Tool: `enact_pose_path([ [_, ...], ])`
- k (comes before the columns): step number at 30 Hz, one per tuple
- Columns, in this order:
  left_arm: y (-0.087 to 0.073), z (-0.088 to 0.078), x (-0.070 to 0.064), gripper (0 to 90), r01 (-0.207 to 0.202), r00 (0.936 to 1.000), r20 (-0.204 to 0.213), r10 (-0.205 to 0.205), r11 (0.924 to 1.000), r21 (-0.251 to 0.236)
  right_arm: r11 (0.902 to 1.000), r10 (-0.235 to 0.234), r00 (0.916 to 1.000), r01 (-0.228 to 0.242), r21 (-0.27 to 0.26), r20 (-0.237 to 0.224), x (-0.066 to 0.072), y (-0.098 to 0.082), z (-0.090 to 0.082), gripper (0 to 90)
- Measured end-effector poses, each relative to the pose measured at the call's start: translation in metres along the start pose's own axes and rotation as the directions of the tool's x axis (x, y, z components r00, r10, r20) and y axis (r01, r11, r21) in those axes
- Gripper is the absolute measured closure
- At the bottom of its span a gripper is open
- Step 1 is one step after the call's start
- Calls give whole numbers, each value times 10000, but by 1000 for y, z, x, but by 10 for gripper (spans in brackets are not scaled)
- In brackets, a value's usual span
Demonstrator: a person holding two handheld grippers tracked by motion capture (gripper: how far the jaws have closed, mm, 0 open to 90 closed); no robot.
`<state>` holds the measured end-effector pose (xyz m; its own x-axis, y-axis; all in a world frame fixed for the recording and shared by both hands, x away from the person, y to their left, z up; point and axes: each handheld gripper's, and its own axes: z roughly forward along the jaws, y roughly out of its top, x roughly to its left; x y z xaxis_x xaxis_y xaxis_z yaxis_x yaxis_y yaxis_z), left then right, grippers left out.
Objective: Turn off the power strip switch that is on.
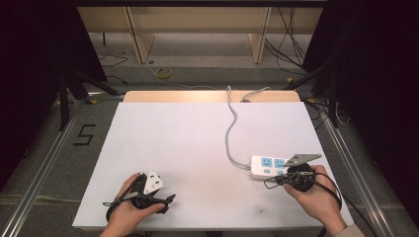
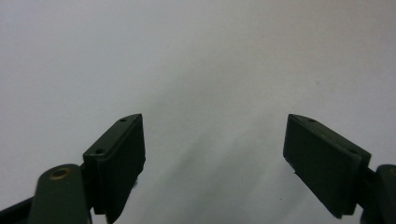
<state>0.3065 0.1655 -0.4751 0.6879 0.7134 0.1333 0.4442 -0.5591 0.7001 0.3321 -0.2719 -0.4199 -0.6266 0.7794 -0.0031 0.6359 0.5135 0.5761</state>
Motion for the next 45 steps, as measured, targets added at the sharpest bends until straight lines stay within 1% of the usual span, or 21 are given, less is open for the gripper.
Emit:
enact_pose_path([
  [18,0,0,0,207,-9,10000,3,9,10000,16,9999,31,10000,-31,155,26,-1,5,1,900],
  [45,0,0,0,207,-8,10000,-6,8,10000,-1,9996,-63,10000,61,282,72,-4,14,1,900],
])
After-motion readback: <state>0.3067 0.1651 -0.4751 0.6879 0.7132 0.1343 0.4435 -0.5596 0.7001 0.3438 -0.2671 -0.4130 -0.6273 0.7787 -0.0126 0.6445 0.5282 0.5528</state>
